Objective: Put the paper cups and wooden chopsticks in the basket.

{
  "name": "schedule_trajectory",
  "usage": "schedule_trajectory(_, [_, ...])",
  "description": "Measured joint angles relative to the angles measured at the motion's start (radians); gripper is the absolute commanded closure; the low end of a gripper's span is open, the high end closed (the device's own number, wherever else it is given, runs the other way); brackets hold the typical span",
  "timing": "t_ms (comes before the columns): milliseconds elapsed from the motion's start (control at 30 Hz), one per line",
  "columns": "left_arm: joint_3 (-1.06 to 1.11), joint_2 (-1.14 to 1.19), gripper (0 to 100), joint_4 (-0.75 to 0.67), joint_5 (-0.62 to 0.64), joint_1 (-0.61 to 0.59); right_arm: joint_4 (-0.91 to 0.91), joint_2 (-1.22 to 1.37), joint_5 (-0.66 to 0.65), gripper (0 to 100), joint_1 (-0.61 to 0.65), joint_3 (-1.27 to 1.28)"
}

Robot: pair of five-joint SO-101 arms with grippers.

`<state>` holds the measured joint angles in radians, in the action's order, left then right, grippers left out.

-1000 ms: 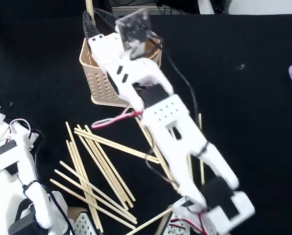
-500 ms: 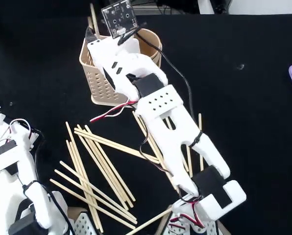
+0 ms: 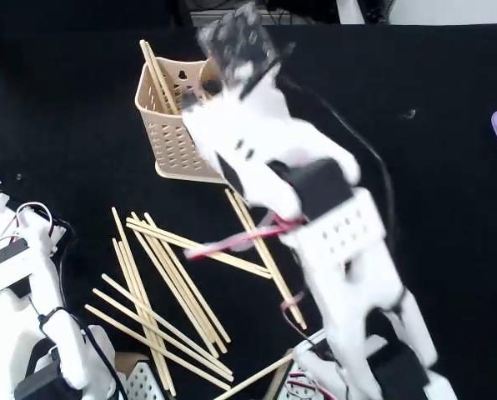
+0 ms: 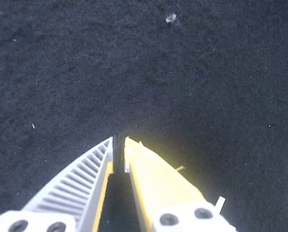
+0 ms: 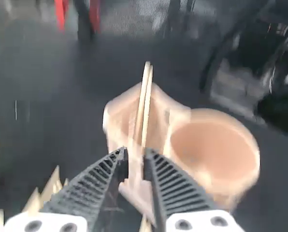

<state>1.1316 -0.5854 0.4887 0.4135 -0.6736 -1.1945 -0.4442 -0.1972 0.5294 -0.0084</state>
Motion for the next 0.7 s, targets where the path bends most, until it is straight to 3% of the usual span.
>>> schedule_trajectory(133, [0.0,0.0,95,0.0,0.0,0.0,-0.319,-0.071,-0.229,90.7,0.0,0.074])
schedule_trajectory(233, [0.0,0.0,95,0.0,0.0,0.0,-0.443,-0.092,-0.399,86.0,0.005,0.206])
schedule_trajectory(500, [0.0,0.0,95,0.0,0.0,0.0,-0.42,-0.092,-0.804,85.1,0.023,0.686])
schedule_trajectory(700, [0.0,0.0,95,0.0,0.0,0.0,-0.396,-0.092,-0.933,85.1,0.1,0.862])
